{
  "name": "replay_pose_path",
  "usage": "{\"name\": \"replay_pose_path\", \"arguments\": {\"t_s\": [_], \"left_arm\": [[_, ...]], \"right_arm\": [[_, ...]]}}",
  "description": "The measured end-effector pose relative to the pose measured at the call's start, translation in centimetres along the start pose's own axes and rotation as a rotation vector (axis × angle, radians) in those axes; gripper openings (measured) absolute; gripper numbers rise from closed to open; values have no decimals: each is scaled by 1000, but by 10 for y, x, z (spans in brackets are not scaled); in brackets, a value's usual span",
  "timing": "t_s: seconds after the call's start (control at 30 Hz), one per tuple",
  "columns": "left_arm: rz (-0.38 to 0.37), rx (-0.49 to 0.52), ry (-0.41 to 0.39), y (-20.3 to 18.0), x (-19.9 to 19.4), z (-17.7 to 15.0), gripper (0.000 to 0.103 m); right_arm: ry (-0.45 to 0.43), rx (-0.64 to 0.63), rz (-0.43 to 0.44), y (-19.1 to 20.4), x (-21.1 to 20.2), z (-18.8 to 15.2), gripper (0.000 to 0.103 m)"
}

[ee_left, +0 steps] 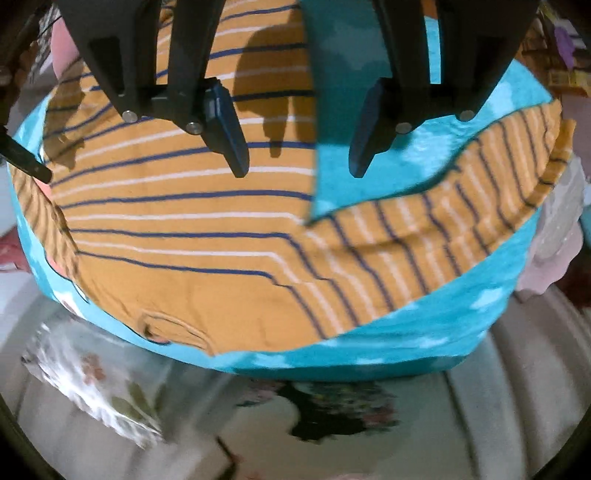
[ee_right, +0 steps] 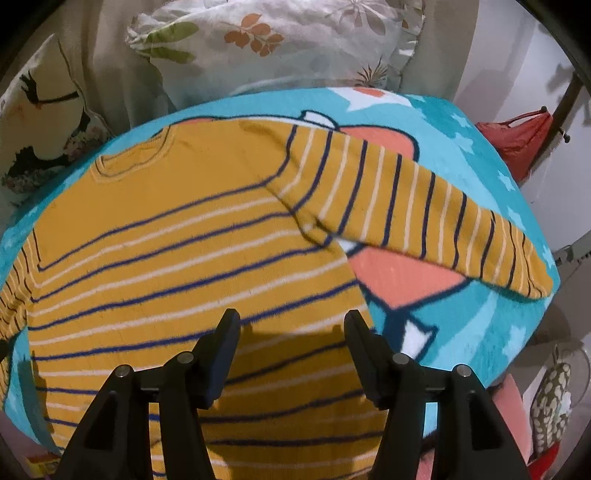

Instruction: Fold small clothes

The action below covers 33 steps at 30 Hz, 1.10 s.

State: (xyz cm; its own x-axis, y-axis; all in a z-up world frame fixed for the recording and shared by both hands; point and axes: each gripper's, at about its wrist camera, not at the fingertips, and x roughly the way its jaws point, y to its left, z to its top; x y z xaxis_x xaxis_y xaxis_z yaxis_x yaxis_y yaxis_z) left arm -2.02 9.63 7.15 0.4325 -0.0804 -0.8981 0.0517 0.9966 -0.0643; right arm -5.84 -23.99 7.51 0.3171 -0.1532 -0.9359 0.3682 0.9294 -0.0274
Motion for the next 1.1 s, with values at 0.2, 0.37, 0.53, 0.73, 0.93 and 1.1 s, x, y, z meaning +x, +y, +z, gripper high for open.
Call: {"name": "replay_pose_path", "arguments": {"t_s": [0.2, 0.37, 0.53, 0.73, 0.93, 1.1], "left_arm": [[-15, 38, 18, -11, 1, -2, 61], [-23, 46, 35, -11, 5, -3, 61], [-14, 56, 38, -13, 6, -4, 62], [23, 66, 29, -11, 4, -6, 67], [45, 70, 21, -8, 2, -5, 68], [51, 75, 19, -10, 2, -6, 69]], "right_arm": [[17, 7, -15, 4, 3, -10, 63], [25, 12, -19, 8, 5, -12, 63], [25, 1, -19, 15, 5, -12, 64], [21, -1, -20, 19, 5, -11, 64], [24, 1, -22, 19, 5, -11, 65], [22, 1, -28, 18, 4, -13, 65]]}}
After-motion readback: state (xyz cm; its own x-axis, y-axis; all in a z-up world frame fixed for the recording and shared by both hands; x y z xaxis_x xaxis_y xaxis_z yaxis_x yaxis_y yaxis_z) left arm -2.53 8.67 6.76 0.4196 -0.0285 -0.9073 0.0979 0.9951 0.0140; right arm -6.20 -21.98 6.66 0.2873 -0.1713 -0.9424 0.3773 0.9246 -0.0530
